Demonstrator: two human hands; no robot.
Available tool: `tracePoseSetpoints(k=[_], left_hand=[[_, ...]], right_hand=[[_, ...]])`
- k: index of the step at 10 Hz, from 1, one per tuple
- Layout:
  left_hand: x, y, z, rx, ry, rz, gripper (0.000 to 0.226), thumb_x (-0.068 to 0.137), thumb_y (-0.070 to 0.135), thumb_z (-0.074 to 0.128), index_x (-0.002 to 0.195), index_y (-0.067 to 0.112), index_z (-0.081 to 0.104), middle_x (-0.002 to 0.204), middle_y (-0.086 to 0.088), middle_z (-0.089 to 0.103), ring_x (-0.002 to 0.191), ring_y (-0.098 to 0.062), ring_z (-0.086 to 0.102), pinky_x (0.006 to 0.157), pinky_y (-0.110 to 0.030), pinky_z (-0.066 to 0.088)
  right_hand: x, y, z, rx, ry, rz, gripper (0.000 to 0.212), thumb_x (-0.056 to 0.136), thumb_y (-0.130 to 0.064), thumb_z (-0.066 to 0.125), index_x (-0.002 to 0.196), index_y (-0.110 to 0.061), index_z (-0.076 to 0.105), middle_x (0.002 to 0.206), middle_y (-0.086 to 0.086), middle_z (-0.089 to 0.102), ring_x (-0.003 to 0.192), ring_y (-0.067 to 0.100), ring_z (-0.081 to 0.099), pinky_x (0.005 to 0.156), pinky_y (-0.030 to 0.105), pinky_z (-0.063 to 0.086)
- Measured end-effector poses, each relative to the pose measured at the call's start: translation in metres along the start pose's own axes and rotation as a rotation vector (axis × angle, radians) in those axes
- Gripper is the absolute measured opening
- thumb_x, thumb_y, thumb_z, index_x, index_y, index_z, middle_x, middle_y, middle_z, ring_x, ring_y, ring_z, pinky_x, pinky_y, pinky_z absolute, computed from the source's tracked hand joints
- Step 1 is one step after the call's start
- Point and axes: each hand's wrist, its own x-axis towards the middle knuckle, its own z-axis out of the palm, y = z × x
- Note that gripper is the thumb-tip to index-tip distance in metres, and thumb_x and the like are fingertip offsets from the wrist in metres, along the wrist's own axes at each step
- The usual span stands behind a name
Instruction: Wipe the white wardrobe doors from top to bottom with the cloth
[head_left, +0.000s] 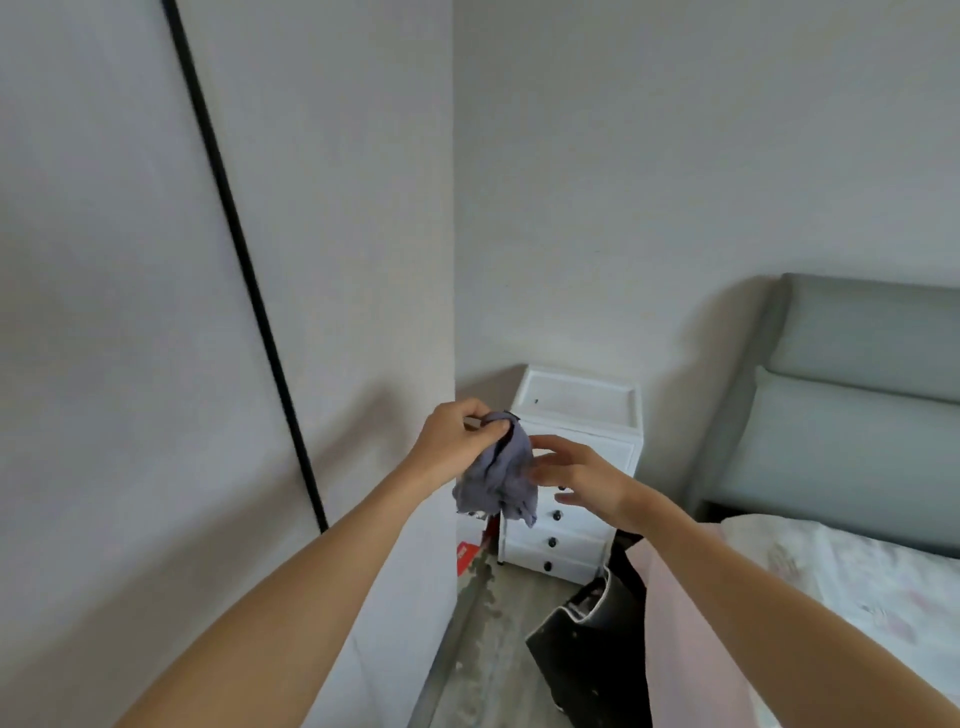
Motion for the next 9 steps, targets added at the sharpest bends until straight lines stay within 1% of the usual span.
tracePoseSetpoints(k=[1, 2, 3, 4, 5, 6, 7, 8, 9], left_hand=[[0.052, 0.001, 0.026, -0.06, -0.04, 0.019, 0.012, 0.089, 0.018, 0.062, 0.077, 0.018, 0.062, 0.078, 0.001, 0.064, 0.073, -0.012, 0.057, 0.069, -0.026, 0.045], [0.115, 0.001, 0.059, -0.075, -0.064, 0.053, 0.019, 0.09, 0.014, 0.06, 0.073, 0.022, 0.058, 0.072, 0.005, 0.059, 0.068, -0.005, 0.054, 0.066, -0.021, 0.044], [0.181, -0.006, 0.089, -0.011, -0.064, 0.087, 0.021, 0.089, 0.014, 0.061, 0.072, 0.026, 0.057, 0.071, 0.008, 0.06, 0.067, -0.002, 0.055, 0.064, -0.016, 0.043], [0.247, -0.016, 0.115, 0.083, -0.065, 0.076, 0.024, 0.088, 0.018, 0.064, 0.067, 0.027, 0.056, 0.065, 0.009, 0.059, 0.061, -0.002, 0.052, 0.056, -0.013, 0.038], [0.308, -0.027, 0.14, 0.129, -0.057, 0.039, 0.019, 0.088, 0.018, 0.064, 0.07, 0.02, 0.057, 0.062, 0.009, 0.055, 0.057, -0.003, 0.048, 0.053, -0.01, 0.034], [0.36, -0.045, 0.159, 0.149, -0.068, 0.011, 0.011, 0.089, 0.019, 0.062, 0.083, 0.009, 0.062, 0.069, 0.002, 0.058, 0.064, -0.011, 0.051, 0.061, -0.02, 0.04], [0.413, -0.073, 0.182, 0.185, -0.103, -0.077, 0.013, 0.09, 0.02, 0.06, 0.095, 0.009, 0.063, 0.081, -0.001, 0.061, 0.077, -0.017, 0.056, 0.068, -0.026, 0.042], [0.469, -0.106, 0.21, 0.215, -0.153, -0.194, 0.026, 0.09, 0.022, 0.059, 0.116, 0.016, 0.056, 0.1, -0.001, 0.059, 0.097, -0.021, 0.057, 0.082, -0.027, 0.043], [0.493, -0.15, 0.24, 0.311, -0.236, -0.24, 0.049, 0.091, 0.028, 0.056, 0.137, 0.023, 0.039, 0.137, -0.004, 0.043, 0.126, -0.023, 0.04, 0.104, -0.036, 0.035]], right_hand=[[0.034, 0.017, -0.026, -0.157, 0.114, -0.05, 0.028, 0.088, -0.014, 0.062, 0.113, -0.022, 0.053, 0.107, -0.002, 0.063, 0.102, 0.013, 0.058, 0.088, 0.023, 0.045], [0.076, 0.036, -0.075, -0.206, 0.222, -0.065, 0.007, 0.089, -0.011, 0.059, 0.092, -0.017, 0.058, 0.09, -0.006, 0.065, 0.093, 0.013, 0.061, 0.086, 0.027, 0.046], [0.121, 0.056, -0.142, -0.215, 0.354, -0.016, 0.014, 0.085, -0.001, 0.055, 0.078, -0.012, 0.056, 0.07, 0.002, 0.06, 0.071, 0.02, 0.057, 0.073, 0.037, 0.047], [0.168, 0.074, -0.205, -0.372, 0.389, -0.026, 0.016, 0.088, -0.002, 0.049, 0.091, -0.014, 0.06, 0.079, 0.003, 0.059, 0.075, 0.019, 0.052, 0.07, 0.026, 0.04], [0.216, 0.087, -0.259, -0.51, 0.399, -0.031, 0.023, 0.092, -0.008, 0.045, 0.104, -0.014, 0.065, 0.086, -0.001, 0.062, 0.084, 0.019, 0.055, 0.072, 0.026, 0.04], [0.26, 0.101, -0.293, -0.569, 0.45, 0.008, 0.023, 0.094, -0.016, 0.046, 0.107, -0.019, 0.065, 0.097, -0.002, 0.066, 0.093, 0.021, 0.057, 0.076, 0.027, 0.042], [0.306, 0.125, -0.316, -0.511, 0.471, 0.156, 0.02, 0.094, -0.021, 0.047, 0.105, -0.021, 0.064, 0.092, -0.002, 0.062, 0.093, 0.022, 0.056, 0.074, 0.028, 0.041], [0.354, 0.15, -0.34, -0.431, 0.531, 0.263, 0.024, 0.095, -0.02, 0.045, 0.112, -0.02, 0.062, 0.103, 0.0, 0.063, 0.1, 0.024, 0.056, 0.077, 0.028, 0.041], [0.39, 0.185, -0.348, -0.346, 0.531, 0.338, 0.037, 0.097, -0.019, 0.046, 0.134, -0.019, 0.046, 0.122, 0.009, 0.06, 0.11, 0.027, 0.055, 0.088, 0.03, 0.041]])
